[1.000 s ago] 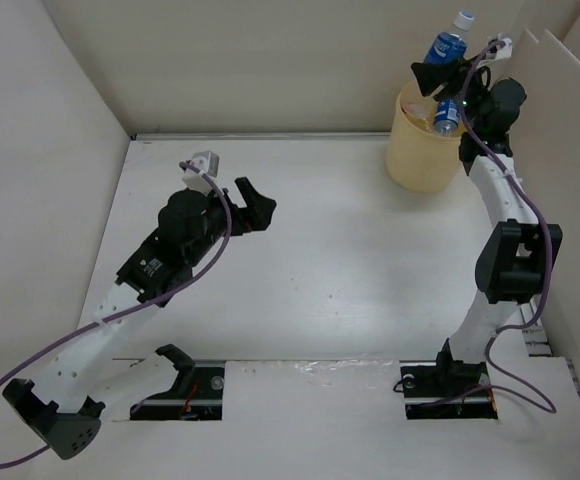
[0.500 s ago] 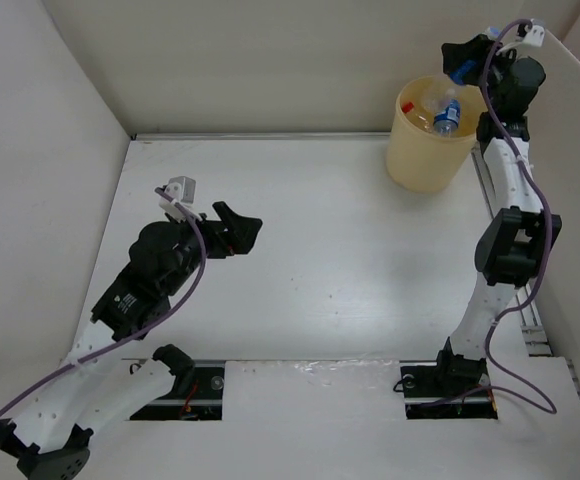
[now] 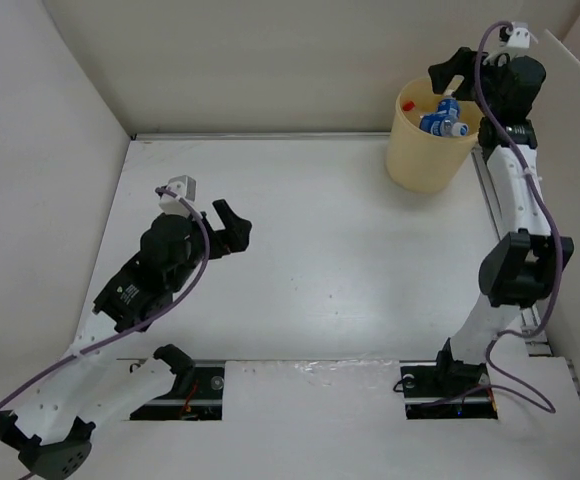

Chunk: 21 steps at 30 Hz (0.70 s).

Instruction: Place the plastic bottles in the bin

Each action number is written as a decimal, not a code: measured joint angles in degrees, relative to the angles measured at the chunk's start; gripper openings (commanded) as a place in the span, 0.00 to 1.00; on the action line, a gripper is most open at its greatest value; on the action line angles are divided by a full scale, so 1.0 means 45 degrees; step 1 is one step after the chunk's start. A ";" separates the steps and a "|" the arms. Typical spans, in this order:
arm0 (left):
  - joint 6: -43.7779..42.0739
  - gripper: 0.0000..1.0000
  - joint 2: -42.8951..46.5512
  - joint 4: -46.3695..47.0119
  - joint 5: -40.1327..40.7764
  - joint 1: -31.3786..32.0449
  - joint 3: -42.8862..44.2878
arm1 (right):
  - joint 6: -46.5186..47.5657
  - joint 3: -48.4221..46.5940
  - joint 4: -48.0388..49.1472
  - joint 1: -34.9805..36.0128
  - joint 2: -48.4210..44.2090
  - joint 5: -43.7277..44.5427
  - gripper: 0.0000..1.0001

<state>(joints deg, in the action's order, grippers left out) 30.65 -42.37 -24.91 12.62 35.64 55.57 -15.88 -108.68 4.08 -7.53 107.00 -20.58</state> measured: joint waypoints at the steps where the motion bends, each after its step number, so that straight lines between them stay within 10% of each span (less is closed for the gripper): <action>1: -0.0049 1.00 -0.0194 -0.0325 0.0277 0.0000 0.0413 | 0.0549 0.0267 -0.0670 0.0175 -0.0719 -0.0049 1.00; 13: -0.0646 1.00 -0.2501 -0.3492 0.1967 0.0000 0.7946 | 0.7208 0.1481 -0.7888 0.1671 -1.1633 0.0160 1.00; 21: -0.0452 1.00 -0.0199 -0.5066 0.2254 0.0000 0.9029 | 0.8665 0.1360 -1.1618 0.2395 -1.6514 0.0680 1.00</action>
<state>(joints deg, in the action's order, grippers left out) 28.62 -43.27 -47.70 22.76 35.64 96.20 23.11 -102.56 -48.21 3.25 32.69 -17.52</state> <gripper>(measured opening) 0.997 0.999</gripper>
